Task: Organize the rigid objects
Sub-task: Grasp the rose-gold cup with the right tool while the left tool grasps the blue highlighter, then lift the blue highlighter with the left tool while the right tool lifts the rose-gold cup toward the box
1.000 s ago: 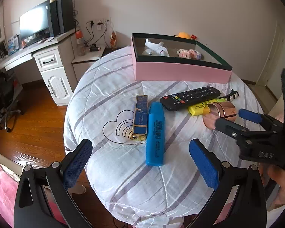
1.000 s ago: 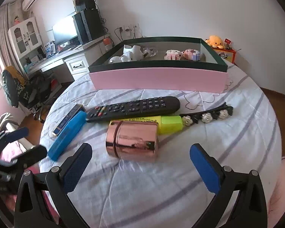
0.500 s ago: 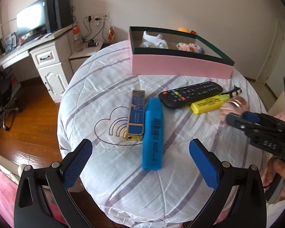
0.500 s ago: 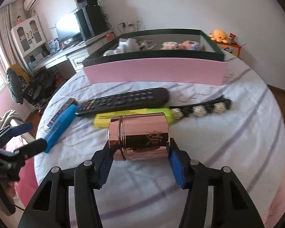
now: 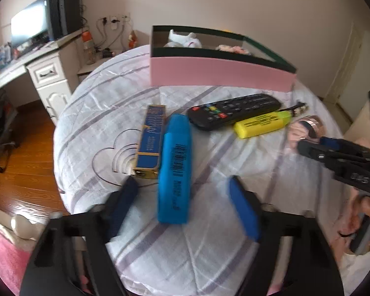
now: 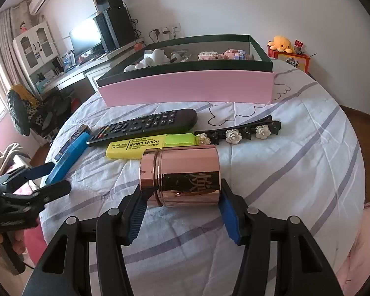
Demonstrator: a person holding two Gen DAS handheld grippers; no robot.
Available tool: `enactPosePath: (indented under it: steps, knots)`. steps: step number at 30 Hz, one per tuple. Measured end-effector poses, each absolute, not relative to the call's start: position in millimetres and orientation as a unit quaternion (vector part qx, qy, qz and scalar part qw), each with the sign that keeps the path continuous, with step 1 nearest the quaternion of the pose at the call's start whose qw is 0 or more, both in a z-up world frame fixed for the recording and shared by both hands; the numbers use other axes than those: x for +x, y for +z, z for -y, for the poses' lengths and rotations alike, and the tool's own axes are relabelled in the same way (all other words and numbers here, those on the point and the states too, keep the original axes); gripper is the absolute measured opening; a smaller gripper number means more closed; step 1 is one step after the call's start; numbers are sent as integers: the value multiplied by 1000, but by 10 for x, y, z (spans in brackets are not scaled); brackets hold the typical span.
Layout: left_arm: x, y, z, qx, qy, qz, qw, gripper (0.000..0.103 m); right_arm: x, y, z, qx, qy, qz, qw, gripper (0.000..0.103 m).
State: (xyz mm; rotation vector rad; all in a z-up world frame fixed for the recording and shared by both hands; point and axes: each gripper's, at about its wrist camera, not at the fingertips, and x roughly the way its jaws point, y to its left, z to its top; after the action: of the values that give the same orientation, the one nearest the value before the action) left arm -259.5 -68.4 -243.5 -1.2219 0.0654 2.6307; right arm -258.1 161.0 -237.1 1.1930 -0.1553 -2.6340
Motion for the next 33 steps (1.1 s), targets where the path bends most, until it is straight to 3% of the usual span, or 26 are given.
enactPosePath:
  steps: [1, 3, 5, 16, 20, 26, 28, 29, 33]
  knots:
    - [-2593, -2432, 678, -416, 901, -27, 117, 55, -2580, -2371, -1611, 409, -902, 53, 124, 56]
    - [-2593, -2415, 669, -418, 899, -27, 128, 32, -2578, -2374, -1621, 410, -902, 51, 125, 56]
    - [-2577, -2398, 642, -421, 896, -24, 137, 27, -2563, -2375, -1637, 410, -902, 51, 124, 56]
    - [-2471, -2423, 311, -419, 892, -49, 164, 28, -2399, -2356, -1853, 405, -908, 40, 99, 56]
    - [-2547, -2435, 276, -415, 895, -44, 156, 33, -2406, -2377, -1869, 398, -911, 46, 97, 56]
    - [-2578, -2478, 193, -412, 893, -41, 175, 65, -2426, -2379, -1878, 393, -913, 54, 95, 56]
    - [-2559, -2489, 139, -410, 895, -58, 169, 66, -2434, -2376, -1883, 392, -913, 57, 94, 56]
    - [-2554, -2483, 148, -409, 896, -54, 166, 63, -2440, -2377, -1880, 392, -913, 56, 93, 56]
    - [-2555, -2473, 264, -400, 904, -37, 146, 33, -2447, -2383, -1872, 391, -914, 56, 92, 56]
